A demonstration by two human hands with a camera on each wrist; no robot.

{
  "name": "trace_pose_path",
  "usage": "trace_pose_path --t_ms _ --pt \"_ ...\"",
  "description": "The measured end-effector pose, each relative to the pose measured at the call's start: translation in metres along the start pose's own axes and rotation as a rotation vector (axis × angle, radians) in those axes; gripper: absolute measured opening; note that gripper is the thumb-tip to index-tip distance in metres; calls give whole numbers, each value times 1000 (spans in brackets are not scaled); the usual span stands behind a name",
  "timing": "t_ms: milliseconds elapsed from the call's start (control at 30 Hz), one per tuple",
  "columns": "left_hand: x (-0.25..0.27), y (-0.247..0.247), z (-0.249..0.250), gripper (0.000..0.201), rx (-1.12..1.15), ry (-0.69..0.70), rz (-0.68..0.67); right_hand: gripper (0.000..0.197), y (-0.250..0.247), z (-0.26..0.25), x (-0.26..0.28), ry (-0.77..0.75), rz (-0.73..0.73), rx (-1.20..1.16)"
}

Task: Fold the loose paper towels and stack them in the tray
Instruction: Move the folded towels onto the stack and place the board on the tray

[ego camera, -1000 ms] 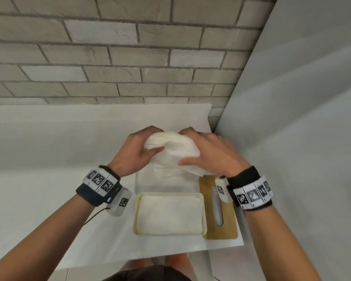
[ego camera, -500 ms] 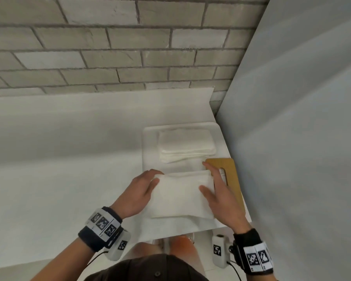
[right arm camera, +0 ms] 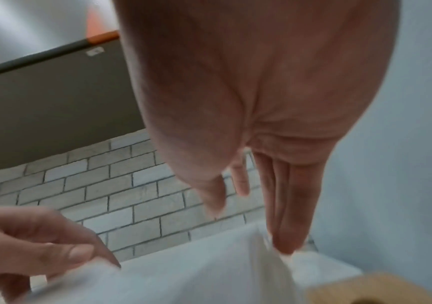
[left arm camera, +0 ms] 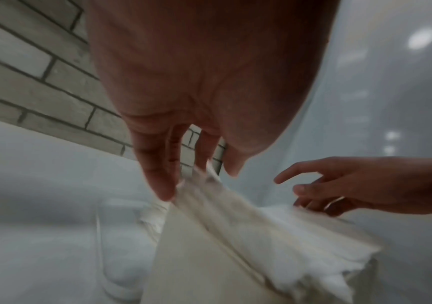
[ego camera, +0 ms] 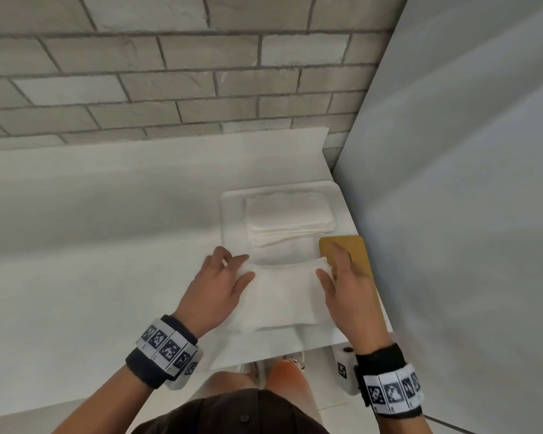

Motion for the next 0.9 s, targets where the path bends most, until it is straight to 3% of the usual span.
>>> trace_pose_path --t_ms 67,100,200,300,400,500,667,767,900 --pt "8 -13 1 60 -34 123 36 51 -13 -7 10 -140 46 144" --pt "11 -16 3 64 -44 194 -10 51 -16 -15 14 -231 -17 205" --pt "11 -8 10 70 -212 313 -238 63 5 -35 18 -370 -409 363" --pt "5 -7 12 63 -299 294 -286 73 18 -35 4 -355 -531 433" --pt "5 -6 12 64 -303 267 -243 73 13 -23 -9 -320 -559 370" --pt "13 0 11 78 -297 226 -214 53 5 -13 -18 -310 -559 315" --pt "22 9 11 79 -243 162 -149 34 2 -14 -25 -371 -324 386" --pt "24 6 6 61 -73 104 -51 51 5 -8 -17 -385 -254 379" --pt "19 6 -2 26 140 88 2 82 7 12 -4 -295 -423 289"
Point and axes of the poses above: each hand's wrist, its own x-axis away from the middle knuckle, its own y-axis out of the palm, z = x × y, the point moved 5 cm from there along -x, towards the middle knuckle, and after that the axes turned 12 degrees about -z, right-handed, at the moved point
